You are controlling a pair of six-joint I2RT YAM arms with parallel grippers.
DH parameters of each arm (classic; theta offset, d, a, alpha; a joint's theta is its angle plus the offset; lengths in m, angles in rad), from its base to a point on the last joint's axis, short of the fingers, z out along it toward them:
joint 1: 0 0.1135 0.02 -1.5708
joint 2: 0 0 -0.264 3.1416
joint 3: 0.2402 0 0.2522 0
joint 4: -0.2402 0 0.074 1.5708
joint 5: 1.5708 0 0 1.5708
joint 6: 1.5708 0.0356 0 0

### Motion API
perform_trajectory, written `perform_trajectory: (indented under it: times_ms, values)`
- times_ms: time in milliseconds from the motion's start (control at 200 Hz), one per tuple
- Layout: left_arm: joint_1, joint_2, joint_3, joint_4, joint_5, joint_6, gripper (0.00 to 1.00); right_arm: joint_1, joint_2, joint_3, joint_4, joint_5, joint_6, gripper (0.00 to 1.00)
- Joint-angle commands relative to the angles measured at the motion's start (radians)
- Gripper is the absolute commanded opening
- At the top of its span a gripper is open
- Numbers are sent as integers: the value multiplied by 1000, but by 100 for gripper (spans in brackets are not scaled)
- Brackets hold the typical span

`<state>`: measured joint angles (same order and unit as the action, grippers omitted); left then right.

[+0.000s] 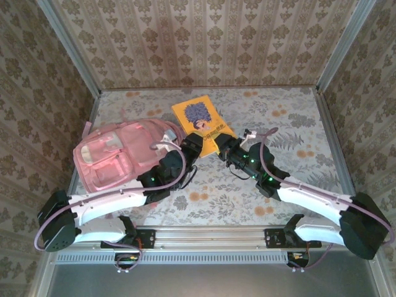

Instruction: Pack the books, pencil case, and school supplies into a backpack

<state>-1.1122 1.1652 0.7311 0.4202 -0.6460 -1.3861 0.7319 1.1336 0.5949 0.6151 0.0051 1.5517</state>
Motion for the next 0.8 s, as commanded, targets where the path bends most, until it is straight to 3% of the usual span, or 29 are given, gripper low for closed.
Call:
perform_trajectory:
  times_ms: [0,30,175,245,385,520,660,795]
  values:
    - [-3,-62,-12,22,-33,17,25,4,-116,37,-149,95,-106,9]
    - [3,-70,-18,16,-11,35,32,1,-139,31,-172,99,-131,8]
    - [85,-170,-18,-171,178,162,85,-36,-223,63,-341,-3,-256,0]
    - [154,-235,-25,-254,311,250,96,-48,-250,48,-361,-58,-285,0]
    - [336,-300,-93,-243,642,269,98,-72,-276,-6,-325,-170,-282,0]
    - [441,-298,-136,-227,847,209,98,-74,-281,-43,-261,-240,-252,0]
    - [446,-275,-153,-198,934,175,97,-74,-305,-61,-247,-254,-240,0]
    - [442,-268,-197,-129,917,129,94,-74,-308,-76,-211,-256,-223,0]
